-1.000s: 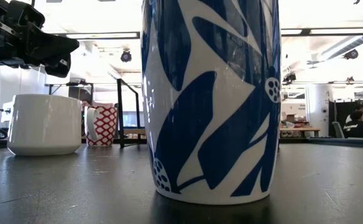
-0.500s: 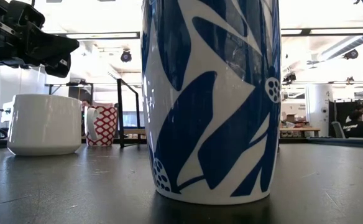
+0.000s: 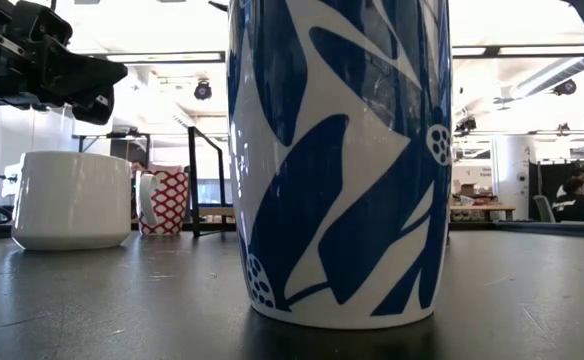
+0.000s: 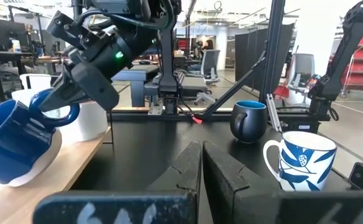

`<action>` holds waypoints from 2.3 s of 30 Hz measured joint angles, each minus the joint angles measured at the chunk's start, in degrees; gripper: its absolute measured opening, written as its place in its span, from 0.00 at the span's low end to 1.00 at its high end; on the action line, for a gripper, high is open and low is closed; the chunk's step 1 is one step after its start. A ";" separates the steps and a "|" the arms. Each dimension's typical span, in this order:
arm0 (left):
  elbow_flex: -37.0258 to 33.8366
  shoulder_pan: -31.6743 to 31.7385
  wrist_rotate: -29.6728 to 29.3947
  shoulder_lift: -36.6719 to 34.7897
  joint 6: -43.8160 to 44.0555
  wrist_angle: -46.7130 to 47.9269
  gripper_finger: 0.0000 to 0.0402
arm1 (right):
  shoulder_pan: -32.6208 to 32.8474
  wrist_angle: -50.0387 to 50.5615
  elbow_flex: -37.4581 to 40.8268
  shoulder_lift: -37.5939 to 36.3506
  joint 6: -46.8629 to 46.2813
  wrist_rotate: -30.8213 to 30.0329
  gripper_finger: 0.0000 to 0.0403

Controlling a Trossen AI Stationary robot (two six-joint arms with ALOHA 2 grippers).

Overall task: Place coffee mugs
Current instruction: Put the dark blue mug on the shelf

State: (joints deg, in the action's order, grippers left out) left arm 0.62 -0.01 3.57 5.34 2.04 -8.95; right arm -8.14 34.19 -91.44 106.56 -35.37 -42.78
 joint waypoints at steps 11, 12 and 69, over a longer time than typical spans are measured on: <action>0.00 -0.02 0.00 0.02 0.01 0.02 0.00 | 0.00 6.72 0.28 0.09 -4.05 8.90 0.13; 0.00 0.00 0.02 0.02 0.00 0.04 0.00 | -0.03 7.21 0.35 0.15 -3.99 9.49 0.13; 0.00 0.00 0.01 0.03 0.02 0.02 0.00 | -1.01 28.33 -6.21 -0.09 -0.32 20.81 0.32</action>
State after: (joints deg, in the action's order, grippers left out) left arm 0.62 -0.01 3.58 5.38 2.07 -8.93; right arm -9.15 62.52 -97.65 106.48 -35.69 -21.97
